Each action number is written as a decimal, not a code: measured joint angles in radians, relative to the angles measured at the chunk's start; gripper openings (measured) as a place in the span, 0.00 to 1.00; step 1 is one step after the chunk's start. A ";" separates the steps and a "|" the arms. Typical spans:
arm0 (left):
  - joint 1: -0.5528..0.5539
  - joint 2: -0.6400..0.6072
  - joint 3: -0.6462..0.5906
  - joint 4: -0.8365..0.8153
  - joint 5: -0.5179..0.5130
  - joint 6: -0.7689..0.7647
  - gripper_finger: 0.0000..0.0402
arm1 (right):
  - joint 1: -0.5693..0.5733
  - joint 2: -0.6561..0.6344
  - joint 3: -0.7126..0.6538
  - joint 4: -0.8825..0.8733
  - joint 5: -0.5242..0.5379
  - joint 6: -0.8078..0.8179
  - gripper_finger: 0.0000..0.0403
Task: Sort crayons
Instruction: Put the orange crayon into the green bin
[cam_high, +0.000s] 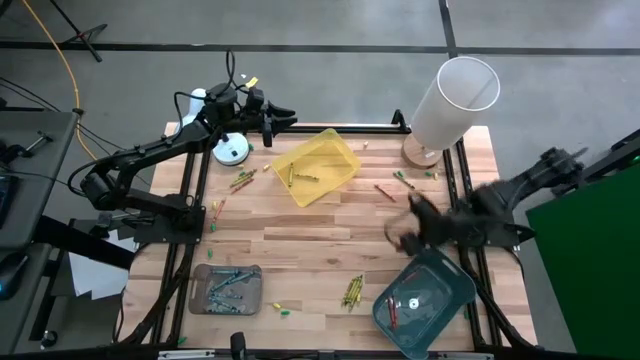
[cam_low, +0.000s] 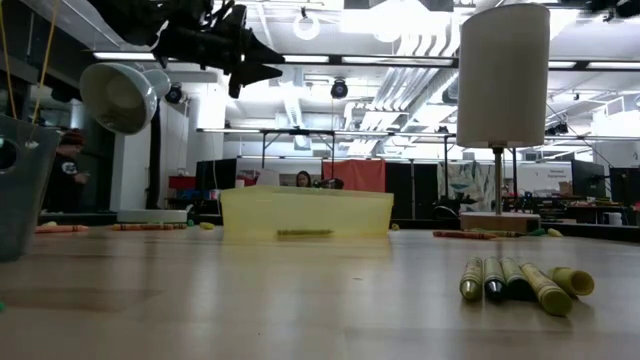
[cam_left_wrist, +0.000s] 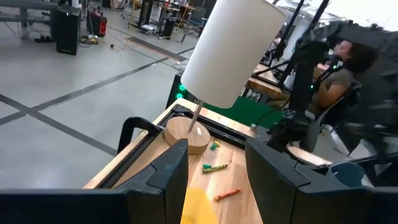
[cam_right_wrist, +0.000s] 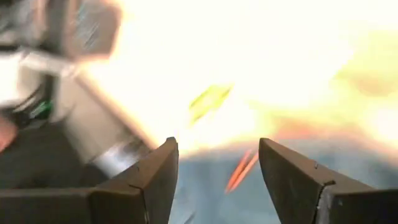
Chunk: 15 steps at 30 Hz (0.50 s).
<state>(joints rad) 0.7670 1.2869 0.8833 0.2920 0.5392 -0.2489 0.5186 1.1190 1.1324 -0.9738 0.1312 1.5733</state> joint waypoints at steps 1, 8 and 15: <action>0.000 0.000 0.000 0.001 0.000 -0.018 0.37 | -0.061 -0.006 0.000 -0.043 0.005 -0.067 0.54; 0.001 -0.020 0.000 0.078 0.100 -0.278 0.37 | -0.465 0.113 0.000 -0.097 0.045 -0.726 0.54; 0.000 -0.070 0.000 0.260 0.254 -0.425 0.37 | -0.716 0.347 -0.001 -0.053 0.001 -1.079 0.54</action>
<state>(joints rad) 0.7670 1.2173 0.8833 0.5522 0.7935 -0.6742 -0.1977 1.4664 1.1312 -1.0268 0.1326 0.4943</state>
